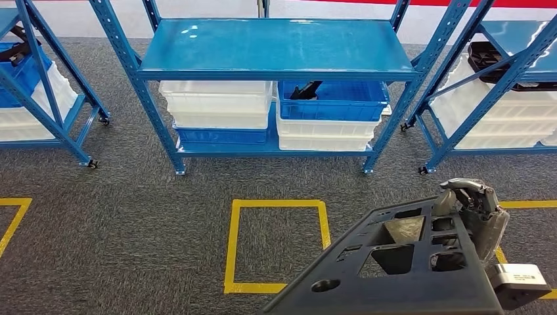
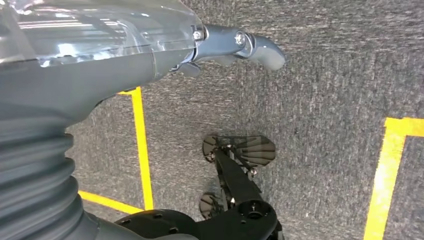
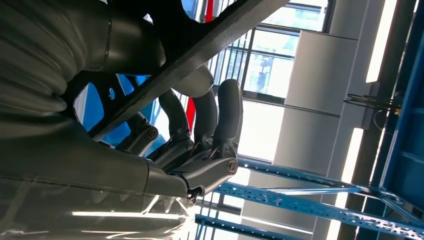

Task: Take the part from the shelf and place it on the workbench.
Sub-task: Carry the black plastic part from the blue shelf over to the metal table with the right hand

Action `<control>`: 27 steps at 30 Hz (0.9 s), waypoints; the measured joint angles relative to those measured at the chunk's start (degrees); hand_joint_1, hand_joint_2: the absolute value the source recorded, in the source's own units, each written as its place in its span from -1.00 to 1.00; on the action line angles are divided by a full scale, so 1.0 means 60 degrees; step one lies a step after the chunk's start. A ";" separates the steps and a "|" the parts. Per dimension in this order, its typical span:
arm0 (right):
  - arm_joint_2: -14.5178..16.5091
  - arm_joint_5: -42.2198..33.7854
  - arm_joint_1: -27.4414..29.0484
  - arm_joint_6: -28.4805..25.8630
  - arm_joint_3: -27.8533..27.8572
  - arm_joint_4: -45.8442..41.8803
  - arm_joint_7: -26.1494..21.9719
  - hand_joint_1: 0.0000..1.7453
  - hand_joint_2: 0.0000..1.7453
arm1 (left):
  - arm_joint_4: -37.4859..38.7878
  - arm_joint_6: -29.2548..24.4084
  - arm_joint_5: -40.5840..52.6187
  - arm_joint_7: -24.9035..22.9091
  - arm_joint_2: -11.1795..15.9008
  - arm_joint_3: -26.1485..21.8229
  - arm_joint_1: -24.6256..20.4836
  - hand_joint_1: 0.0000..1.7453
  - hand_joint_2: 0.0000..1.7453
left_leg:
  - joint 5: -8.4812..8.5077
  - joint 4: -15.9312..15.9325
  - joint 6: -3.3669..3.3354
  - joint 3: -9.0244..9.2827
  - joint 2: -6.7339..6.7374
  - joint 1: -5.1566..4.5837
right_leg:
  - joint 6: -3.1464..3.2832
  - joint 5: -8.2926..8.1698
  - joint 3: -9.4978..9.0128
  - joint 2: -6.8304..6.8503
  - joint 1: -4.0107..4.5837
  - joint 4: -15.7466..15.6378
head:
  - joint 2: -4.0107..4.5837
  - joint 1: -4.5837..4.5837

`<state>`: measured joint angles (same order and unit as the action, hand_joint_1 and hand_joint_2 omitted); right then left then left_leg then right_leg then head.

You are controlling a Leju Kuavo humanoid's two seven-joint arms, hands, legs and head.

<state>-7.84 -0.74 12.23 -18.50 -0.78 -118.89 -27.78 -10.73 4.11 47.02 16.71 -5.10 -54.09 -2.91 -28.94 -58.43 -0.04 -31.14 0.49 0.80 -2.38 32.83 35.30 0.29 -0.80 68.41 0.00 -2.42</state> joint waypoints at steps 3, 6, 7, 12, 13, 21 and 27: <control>0.0006 0.0138 -0.0226 -0.0001 -0.0014 0.0006 -0.0056 1.00 1.00 | -0.0002 0.0004 -0.0019 0.0088 -0.0003 -0.0001 -0.0013 -1.00 1.00 | 0.0061 -0.0061 0.0093 -0.0088 -0.0009 -0.0050 | 0.0071 -0.0456 -0.0943 -0.0008 0.0023 -0.1664 | 0.0000 -0.0096; 0.0011 0.0171 -0.0298 -0.0002 -0.0016 0.0014 -0.0089 1.00 1.00 | -0.0001 0.0022 0.0022 0.0139 -0.0006 -0.0001 -0.0025 -1.00 1.00 | 0.0132 -0.0087 0.0240 -0.0180 -0.0019 -0.0066 | 0.0193 -0.0494 -0.0905 -0.0013 0.0016 -0.1796 | 0.0000 -0.0018; 0.0012 0.0165 -0.0315 -0.0001 -0.0016 0.0014 -0.0106 1.00 1.00 | 0.0000 0.0030 0.0051 0.0153 -0.0012 -0.0001 -0.0024 -1.00 1.00 | 0.0065 -0.0160 0.0279 -0.0218 -0.0023 -0.0058 | 0.0254 -0.0530 -0.0884 -0.0007 -0.0007 -0.1805 | 0.0000 0.0018; 0.0015 0.0108 -0.0377 0.0007 -0.0016 0.0021 -0.0148 1.00 1.00 | 0.0004 0.0091 0.0145 0.0188 -0.0060 0.0006 -0.0017 -1.00 1.00 | -0.1256 -0.2592 0.0361 -0.1157 -0.0040 -0.0032 | 0.0434 -0.0655 -0.0759 0.0015 -0.0030 -0.1821 | 0.0000 0.0234; 0.0016 0.0103 -0.0379 0.0009 -0.0016 0.0024 -0.0152 1.00 1.00 | 0.0003 0.0091 0.0150 0.0189 -0.0061 0.0006 -0.0016 -1.00 1.00 | -0.1257 -0.2785 0.0367 -0.1189 -0.0041 -0.0027 | 0.0435 -0.0664 -0.0746 0.0015 -0.0032 -0.1811 | 0.0000 0.0245; 0.0054 -0.0024 -0.0456 0.0055 -0.0027 0.0027 -0.0205 1.00 1.00 | 0.0000 0.0064 0.0182 0.0209 -0.0059 0.0005 -0.0038 -1.00 1.00 | -0.0053 0.0037 0.0192 0.0180 -0.0084 -0.0028 | 0.0083 -0.0791 -0.0770 0.0004 -0.0038 -0.1883 | 0.0000 0.0270; 0.0085 -0.0132 -0.0421 0.0061 -0.0042 0.0026 -0.0249 1.00 1.00 | -0.0004 0.0058 0.0238 0.0182 -0.0046 0.0003 -0.0038 -1.00 1.00 | 0.0240 0.0138 -0.0065 -0.0073 -0.0034 0.0006 | -0.0036 0.0598 0.0203 -0.0003 -0.0059 0.0390 | 0.0000 0.0030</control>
<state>-7.33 -1.53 9.70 -18.14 -1.03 -118.74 -29.27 -10.75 4.46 48.45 17.81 -5.38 -54.07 -3.14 -27.50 -57.60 -0.43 -31.58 0.28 0.84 -2.60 36.42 36.51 0.28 -1.16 70.75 0.00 -2.24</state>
